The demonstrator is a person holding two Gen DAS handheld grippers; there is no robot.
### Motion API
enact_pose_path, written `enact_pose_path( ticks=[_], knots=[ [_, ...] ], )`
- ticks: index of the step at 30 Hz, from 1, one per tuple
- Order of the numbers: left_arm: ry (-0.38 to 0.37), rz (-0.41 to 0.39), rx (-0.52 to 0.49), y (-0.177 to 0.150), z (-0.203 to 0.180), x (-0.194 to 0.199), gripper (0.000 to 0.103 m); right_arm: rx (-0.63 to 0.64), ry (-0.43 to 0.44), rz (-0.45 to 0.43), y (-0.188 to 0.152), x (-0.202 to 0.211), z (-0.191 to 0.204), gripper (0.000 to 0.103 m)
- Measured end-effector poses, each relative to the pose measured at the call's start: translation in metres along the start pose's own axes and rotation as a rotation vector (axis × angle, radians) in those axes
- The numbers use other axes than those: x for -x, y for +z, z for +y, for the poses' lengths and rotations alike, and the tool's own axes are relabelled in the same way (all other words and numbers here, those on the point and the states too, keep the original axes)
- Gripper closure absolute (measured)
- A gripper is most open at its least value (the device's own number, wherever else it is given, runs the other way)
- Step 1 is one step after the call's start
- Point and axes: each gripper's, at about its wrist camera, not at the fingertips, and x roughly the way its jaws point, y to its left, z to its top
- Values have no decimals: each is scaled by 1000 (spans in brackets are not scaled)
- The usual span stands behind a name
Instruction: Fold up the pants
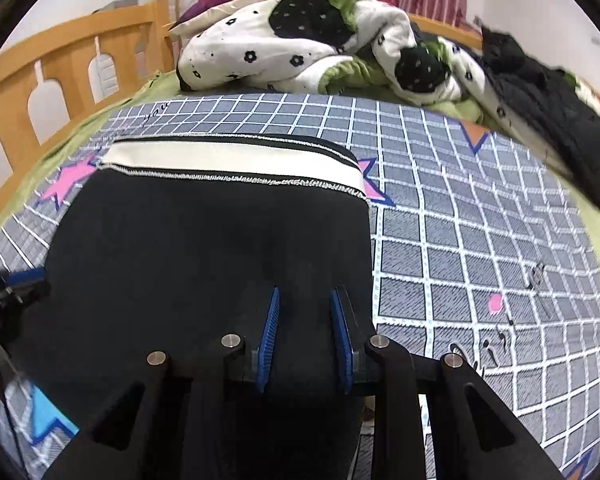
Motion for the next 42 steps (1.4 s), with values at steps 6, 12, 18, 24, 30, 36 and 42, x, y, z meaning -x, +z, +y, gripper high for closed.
enact_pose_path(
  ticks=[6,12,18,24,30,36,42],
  knots=[
    [-113,-16,56,9,-16,45,62,-48,26,42,-2,34,7,76],
    [-56,-105,-46,10,-66,118,52,-46,-10,-35,-7,110,26,62],
    [-18,-169,-27,1,-96,176,35,-59,-52,-92,-16,179,41,48],
    [7,-143,-9,-24,-107,195,31,-73,-59,-110,-45,217,59,10],
    [89,-139,18,-37,-91,196,31,-26,-119,-97,-65,226,74,7],
    [146,-130,60,-39,-76,196,31,-72,-115,-40,-68,216,69,7],
    [185,-143,37,-42,-80,198,29,-116,-107,-56,-70,220,62,7]
  ],
)
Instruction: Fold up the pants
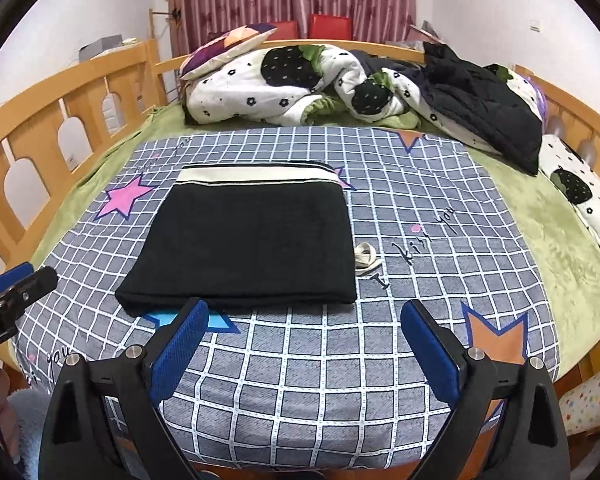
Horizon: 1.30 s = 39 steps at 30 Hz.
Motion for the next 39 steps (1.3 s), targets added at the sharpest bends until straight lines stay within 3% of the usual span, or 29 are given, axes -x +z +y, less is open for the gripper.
enact_pose_path(
  ticks=[39],
  knots=[
    [20,9,-30,0,-6,-5,26,2,-1,4,-2,-1,-5,7]
  ],
)
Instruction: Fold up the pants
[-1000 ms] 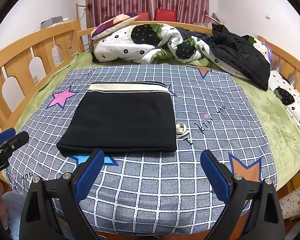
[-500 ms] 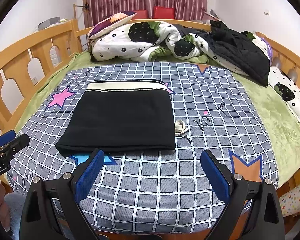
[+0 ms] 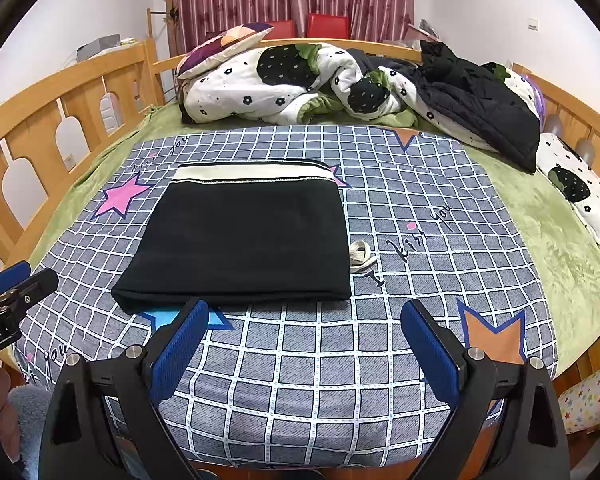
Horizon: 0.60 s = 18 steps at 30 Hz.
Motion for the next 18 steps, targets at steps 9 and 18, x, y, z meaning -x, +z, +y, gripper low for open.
enact_pose_path(
  ticks=[9,18],
  knots=[
    [2,-2,2,0,-1,1,26,10,-12,-1,-1,0,-1,7],
    [3,-2,-1,0,-1,0,25,5,-10,0,-2,0,-1,7]
  ],
)
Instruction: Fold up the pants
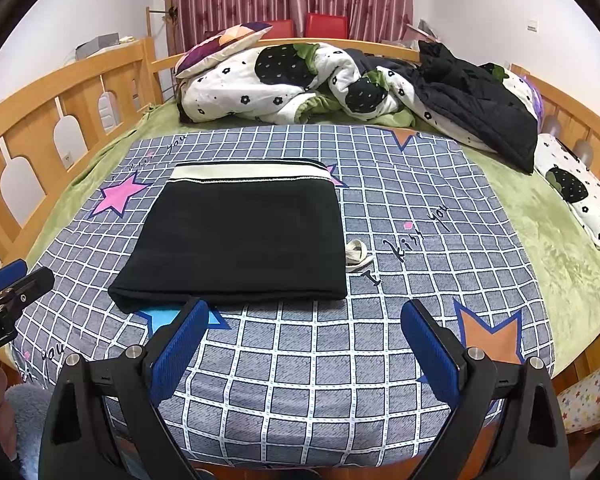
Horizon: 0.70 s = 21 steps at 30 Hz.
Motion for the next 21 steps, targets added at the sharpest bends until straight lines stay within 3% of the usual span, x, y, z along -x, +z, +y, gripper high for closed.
enact_pose_path(
  ticks=[21],
  knots=[
    [-4,-8,-3,1,5,4,23,3,11,3,1,2,0,7]
  ],
)
